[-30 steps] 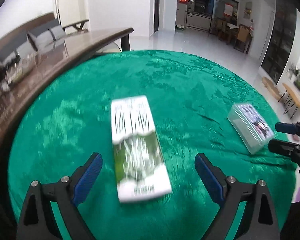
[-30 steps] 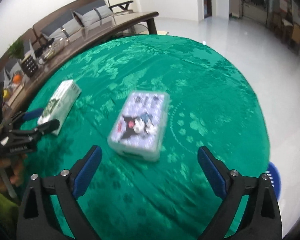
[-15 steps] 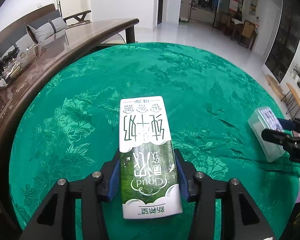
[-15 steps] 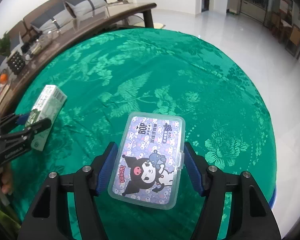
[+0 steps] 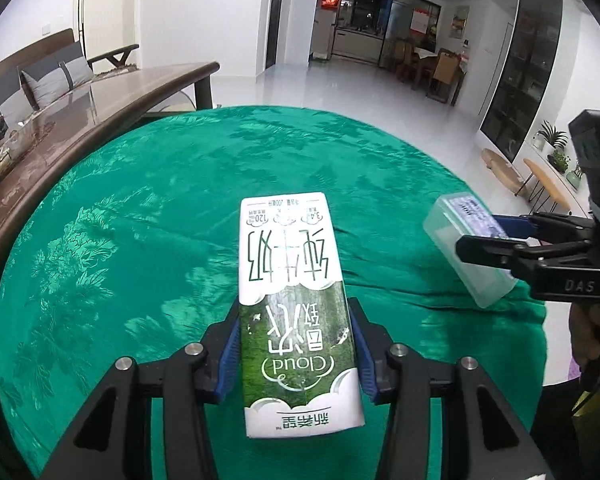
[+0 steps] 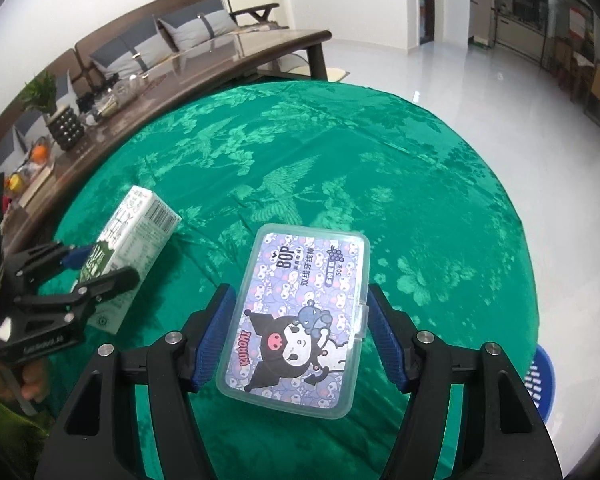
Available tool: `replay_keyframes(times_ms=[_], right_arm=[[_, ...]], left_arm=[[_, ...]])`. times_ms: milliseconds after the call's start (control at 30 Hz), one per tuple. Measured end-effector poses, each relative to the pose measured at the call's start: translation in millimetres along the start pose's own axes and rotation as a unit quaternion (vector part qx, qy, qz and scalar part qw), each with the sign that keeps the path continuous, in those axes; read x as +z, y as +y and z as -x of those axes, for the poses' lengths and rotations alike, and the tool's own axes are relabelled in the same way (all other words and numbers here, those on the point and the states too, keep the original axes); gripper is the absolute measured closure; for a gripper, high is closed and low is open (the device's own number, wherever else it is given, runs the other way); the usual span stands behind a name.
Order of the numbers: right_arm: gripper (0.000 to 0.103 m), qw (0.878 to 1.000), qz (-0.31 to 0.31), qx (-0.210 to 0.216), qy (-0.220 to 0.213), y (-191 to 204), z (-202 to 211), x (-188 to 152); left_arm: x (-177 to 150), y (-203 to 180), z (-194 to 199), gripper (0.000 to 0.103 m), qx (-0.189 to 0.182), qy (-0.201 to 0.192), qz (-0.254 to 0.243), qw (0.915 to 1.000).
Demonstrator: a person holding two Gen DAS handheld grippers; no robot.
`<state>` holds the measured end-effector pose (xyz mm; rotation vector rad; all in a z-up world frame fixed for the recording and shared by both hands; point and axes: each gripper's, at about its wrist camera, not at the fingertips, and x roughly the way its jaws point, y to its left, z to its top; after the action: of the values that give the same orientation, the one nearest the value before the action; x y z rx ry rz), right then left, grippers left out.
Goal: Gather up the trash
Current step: 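Carry the milk carton and cartoon box over the blue wastebasket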
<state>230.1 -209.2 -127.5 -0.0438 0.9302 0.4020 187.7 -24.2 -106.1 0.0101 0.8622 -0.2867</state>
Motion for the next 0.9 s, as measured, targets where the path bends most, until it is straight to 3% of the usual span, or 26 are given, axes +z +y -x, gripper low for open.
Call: replay_keyframes(times_ms=[300,600,733,900], right_arm=[[0.036,1.000,-0.011,0.005,-0.023,-17.4,31.9,-15.1],[0.036,0.999,-0.037,0.006,-0.039,-43.4,58.6,-40.5],[0.036,0.998,-0.048,0.004,-0.042,-55.7,65.5,-49.7],[0.036,0.996,-0.073,-0.013,-0.051,-89.5,83.2,-62.3]], left_arm=[[-0.8,-52.7,17.3,0.055,0.032,-0.022,-0.028,0.9989],[0.4,-91.5,20.4,0.055,0.030,-0.030,-0.053,0.9977],[3.9,-109.2,19.5,0.055,0.021,-0.030,-0.061,0.9975],[9.7,-147.1,11.2,0.055,-0.035,-0.013,-0.072,0.9967]])
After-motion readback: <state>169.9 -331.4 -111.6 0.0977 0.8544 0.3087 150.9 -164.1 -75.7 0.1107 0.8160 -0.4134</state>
